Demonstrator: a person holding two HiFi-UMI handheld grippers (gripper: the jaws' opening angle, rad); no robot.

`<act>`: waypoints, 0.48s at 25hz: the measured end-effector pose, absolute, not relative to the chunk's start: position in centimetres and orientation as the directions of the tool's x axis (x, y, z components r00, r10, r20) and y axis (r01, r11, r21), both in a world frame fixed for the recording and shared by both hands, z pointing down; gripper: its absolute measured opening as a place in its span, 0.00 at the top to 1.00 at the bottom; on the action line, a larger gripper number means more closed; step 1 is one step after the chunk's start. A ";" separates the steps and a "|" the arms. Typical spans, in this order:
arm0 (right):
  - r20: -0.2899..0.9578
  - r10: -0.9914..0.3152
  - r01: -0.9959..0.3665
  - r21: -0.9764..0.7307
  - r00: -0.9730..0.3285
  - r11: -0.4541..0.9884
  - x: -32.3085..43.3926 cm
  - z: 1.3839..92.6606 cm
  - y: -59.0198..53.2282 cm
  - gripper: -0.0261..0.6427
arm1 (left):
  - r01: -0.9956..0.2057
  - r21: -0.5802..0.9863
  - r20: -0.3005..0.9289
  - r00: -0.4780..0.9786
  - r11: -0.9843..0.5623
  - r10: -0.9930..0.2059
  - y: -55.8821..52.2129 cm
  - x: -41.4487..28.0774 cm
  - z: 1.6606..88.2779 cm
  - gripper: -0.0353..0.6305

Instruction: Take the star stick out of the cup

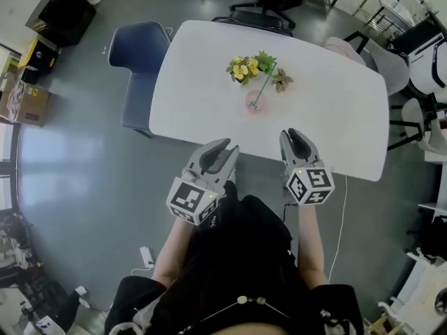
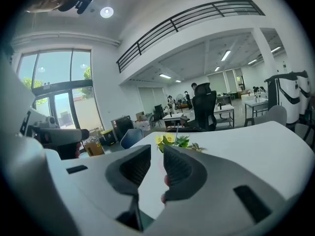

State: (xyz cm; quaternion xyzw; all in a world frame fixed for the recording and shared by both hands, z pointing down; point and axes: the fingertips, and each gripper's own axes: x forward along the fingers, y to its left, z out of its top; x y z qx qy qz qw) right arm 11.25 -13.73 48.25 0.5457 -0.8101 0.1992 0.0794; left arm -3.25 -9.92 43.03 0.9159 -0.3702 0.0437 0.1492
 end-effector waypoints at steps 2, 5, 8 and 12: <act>0.380 -0.835 -0.913 -0.258 -0.397 0.317 10.9 49.9 -16.9 0.83 | -0.696 0.237 0.192 0.717 -0.677 -0.670 -11.7 -4.5 43.2 0.83; 0.439 -0.798 -0.904 -0.310 -0.412 0.295 10.4 52.8 -20.7 0.80 | -0.719 0.247 0.209 0.694 -0.649 -0.689 -13.8 -6.1 43.7 0.83; 0.491 -0.764 -0.901 -0.326 -0.419 0.286 10.3 55.1 -23.6 0.81 | -0.736 0.269 0.215 0.675 -0.621 -0.706 -14.9 -6.6 43.9 0.83; 0.544 -0.718 -0.899 -0.314 -0.434 0.305 9.8 57.6 -26.5 0.82 | -0.756 0.276 0.231 0.651 -0.593 -0.723 -15.6 -6.3 44.3 0.83</act>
